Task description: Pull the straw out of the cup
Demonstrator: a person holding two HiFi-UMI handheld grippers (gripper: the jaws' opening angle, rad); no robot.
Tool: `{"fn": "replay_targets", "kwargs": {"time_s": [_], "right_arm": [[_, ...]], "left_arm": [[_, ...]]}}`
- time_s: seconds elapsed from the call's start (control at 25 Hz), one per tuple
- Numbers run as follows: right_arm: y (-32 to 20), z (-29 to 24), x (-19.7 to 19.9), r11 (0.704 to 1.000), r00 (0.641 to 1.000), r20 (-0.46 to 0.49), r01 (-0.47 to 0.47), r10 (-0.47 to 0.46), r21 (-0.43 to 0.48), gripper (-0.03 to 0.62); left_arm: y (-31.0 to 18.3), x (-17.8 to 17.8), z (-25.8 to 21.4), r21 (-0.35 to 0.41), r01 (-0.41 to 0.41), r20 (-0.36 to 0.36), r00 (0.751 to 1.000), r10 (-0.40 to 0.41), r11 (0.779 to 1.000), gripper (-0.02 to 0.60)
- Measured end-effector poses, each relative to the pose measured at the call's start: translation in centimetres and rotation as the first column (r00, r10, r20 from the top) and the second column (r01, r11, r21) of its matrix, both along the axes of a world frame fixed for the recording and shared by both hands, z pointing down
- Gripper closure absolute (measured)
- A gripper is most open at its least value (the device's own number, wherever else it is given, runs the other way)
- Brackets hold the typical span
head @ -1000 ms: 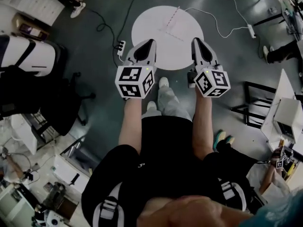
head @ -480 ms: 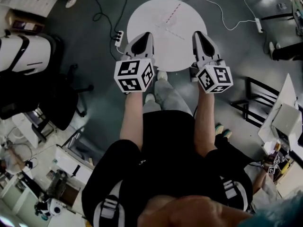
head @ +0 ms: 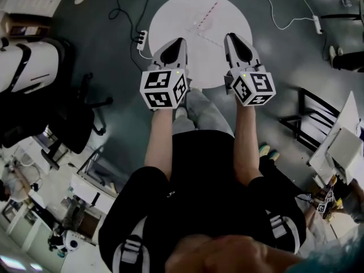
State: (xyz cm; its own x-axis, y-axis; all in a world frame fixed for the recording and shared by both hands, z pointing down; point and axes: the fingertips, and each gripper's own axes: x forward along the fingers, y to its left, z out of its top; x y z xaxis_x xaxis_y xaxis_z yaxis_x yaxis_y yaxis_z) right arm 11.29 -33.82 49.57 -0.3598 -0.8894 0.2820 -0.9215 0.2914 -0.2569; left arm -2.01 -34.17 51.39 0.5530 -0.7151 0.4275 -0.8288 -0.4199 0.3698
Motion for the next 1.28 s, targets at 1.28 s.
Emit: {"fn": "replay_targets", "kwargs": {"time_s": [1.28], "right_arm": [[-11.4, 16.4, 0.8, 0.953, 0.994, 0.024, 0.105, -0.102, -0.284, 0.502]], "left_arm": [[-3.6, 2.1, 5.9, -0.096, 0.066, 0.065, 0.996, -0.060, 0.993, 0.572]]}}
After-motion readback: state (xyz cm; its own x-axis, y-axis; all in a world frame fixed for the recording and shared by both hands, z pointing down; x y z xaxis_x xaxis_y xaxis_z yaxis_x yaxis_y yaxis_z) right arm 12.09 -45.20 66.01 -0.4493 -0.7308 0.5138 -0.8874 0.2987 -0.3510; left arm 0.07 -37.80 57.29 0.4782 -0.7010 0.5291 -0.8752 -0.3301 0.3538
